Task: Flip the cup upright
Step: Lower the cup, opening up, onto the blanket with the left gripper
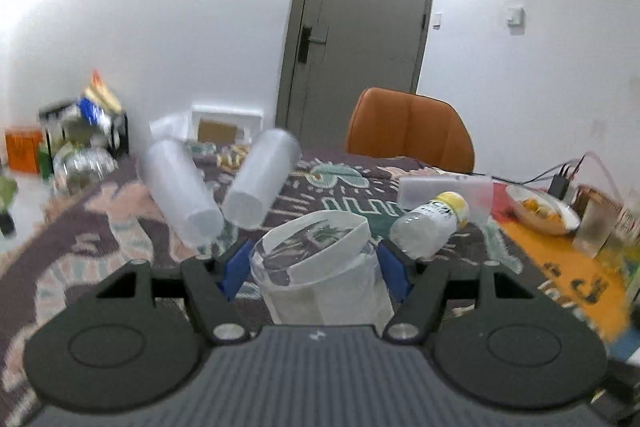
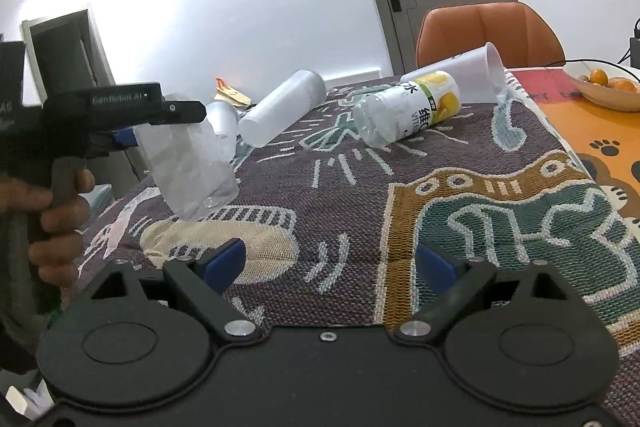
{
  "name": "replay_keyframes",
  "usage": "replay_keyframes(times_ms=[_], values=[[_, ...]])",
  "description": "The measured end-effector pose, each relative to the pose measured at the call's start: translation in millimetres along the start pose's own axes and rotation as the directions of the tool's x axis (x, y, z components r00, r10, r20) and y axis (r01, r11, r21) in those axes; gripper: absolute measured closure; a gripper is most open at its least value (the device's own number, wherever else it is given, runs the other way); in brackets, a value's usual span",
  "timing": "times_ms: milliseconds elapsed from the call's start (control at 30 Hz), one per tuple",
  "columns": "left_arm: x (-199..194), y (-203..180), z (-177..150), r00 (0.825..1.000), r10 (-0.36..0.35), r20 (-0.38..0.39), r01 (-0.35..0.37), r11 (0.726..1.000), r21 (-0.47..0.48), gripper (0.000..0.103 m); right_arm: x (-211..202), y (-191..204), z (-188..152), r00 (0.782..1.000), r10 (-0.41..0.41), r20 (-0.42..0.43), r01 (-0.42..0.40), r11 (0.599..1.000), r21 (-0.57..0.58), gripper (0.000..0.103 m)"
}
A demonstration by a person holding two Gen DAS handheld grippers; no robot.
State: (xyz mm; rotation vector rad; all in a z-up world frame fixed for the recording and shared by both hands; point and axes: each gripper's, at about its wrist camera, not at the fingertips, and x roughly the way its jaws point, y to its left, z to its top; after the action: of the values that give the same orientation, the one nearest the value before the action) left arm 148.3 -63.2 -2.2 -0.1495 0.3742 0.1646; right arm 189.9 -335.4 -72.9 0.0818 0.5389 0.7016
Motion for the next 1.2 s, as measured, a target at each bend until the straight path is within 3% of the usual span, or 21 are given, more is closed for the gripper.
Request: replay_keyframes(times_ms=[233,567,667,833,1200], values=[[8,-10,-18,0.997,0.03,0.074,-0.042,0.985,0.169,0.036,9,4,-2,1.0,-0.01,-0.015,0.01,1.0,-0.001,0.01],[17,-15,-35,0.997,-0.01,0.078,-0.007,0.976,0.216,0.031,15,7,-2,0.999,-0.041,-0.026,0.041,0.999,0.004,0.01],[19,-17,-35,0.999,-0.019,0.043,0.008,0.971,0.237,0.024,14,7,-1,0.999,-0.042,-0.028,0.043,0.999,0.009,0.01],[12,-20,-34,0.998,-0.031,0.048,0.018,0.97,0.241,0.011,12,10,-2,0.999,-0.035,-0.028,0.035,0.999,0.004,0.01],[-16,-6,-23,0.997,-0.078,0.006,0.077,0.988,0.131,0.006,-6,13,7,0.998,-0.06,0.003,0.06,0.998,-0.012,0.01]])
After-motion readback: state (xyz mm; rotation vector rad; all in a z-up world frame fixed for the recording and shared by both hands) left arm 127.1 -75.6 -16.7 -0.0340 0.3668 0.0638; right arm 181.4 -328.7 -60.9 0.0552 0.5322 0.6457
